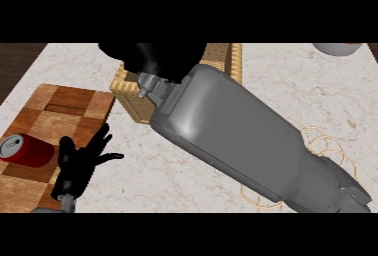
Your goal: Pick the cupcake from the placemat and place it in the basket
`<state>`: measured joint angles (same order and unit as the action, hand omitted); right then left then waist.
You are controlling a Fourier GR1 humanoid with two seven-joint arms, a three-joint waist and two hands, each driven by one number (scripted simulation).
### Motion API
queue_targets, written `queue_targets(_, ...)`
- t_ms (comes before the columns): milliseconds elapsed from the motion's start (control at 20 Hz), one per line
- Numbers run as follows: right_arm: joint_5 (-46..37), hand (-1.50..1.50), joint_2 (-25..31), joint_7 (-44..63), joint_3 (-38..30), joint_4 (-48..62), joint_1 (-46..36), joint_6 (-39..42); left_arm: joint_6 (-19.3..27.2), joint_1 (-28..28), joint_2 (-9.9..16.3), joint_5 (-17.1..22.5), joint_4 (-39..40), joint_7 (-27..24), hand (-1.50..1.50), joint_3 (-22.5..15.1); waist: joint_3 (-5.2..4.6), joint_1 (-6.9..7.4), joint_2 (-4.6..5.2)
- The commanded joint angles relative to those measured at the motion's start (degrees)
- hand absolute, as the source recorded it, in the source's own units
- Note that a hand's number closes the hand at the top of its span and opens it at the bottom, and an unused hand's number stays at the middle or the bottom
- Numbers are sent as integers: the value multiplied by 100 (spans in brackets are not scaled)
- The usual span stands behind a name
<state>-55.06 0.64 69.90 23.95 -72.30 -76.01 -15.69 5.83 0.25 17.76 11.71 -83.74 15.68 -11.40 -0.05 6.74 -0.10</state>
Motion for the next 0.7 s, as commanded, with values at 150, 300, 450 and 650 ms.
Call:
queue_targets(150, 265, 150, -61, 1071, -241, 1298, -705, -510, -46, 285, 50, 4, 265, 134, 0, -11, -28, -79, 95)
queue_targets(300, 472, 150, -61, 1010, -40, 1596, -774, -745, -84, 208, 119, -16, 428, 87, 0, 74, -28, -130, 98)
queue_targets(450, 679, 150, -61, 671, -507, 1914, -931, -1026, 27, 350, 23, -147, 390, -61, 0, -19, -21, -159, 112)
queue_targets(650, 906, 150, -61, 370, -466, 2182, -568, -1799, 22, 175, 36, -44, 269, 67, 0, 92, -15, -165, 132)
